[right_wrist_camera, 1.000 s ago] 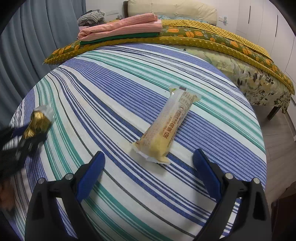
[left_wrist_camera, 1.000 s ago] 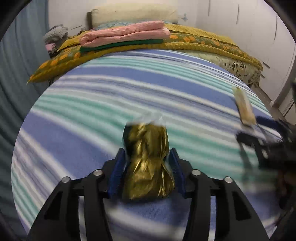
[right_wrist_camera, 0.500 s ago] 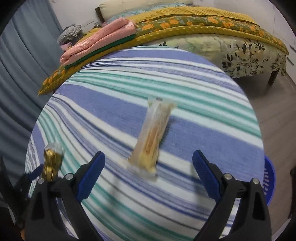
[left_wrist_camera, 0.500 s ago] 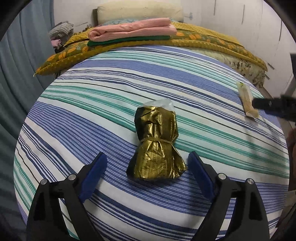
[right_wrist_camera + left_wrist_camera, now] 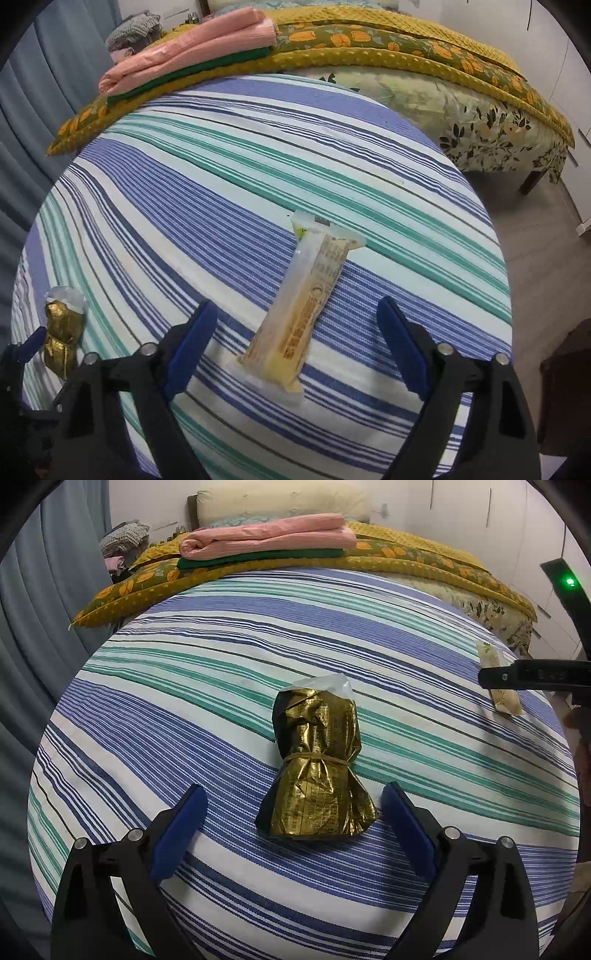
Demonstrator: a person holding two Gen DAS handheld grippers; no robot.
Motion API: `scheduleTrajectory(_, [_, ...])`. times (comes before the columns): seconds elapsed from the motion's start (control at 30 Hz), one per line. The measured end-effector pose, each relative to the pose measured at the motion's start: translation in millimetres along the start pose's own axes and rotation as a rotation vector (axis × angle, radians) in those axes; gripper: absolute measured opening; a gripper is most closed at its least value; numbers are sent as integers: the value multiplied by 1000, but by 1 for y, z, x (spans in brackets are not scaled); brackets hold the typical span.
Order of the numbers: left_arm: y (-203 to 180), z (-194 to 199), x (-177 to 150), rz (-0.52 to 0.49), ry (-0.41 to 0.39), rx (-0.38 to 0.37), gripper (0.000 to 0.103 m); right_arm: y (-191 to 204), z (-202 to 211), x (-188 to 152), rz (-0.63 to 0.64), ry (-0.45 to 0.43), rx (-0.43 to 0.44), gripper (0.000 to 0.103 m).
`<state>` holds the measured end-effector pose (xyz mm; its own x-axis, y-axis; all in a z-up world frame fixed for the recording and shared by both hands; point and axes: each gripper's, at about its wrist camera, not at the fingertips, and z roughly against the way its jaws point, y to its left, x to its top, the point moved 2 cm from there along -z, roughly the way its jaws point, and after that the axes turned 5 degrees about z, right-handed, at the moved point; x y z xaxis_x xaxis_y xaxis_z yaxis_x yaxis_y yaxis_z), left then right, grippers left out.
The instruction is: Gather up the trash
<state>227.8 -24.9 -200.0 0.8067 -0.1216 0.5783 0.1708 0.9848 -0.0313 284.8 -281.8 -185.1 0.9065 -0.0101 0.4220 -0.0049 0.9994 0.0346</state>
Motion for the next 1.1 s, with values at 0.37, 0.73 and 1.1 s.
scheduleTrajectory(0.37, [-5, 2, 13, -38, 14, -130, 47, -5, 23, 4, -2, -29, 77, 20])
scheduleTrajectory(0.73, [-35, 42, 13, -33, -32, -263, 29, -19, 87, -32, 28, -105, 182, 20])
scheduleTrajectory(1.1, [-190, 98, -20, -224, -9, -516, 29, -143, 146, -124, -98, -131, 64, 20])
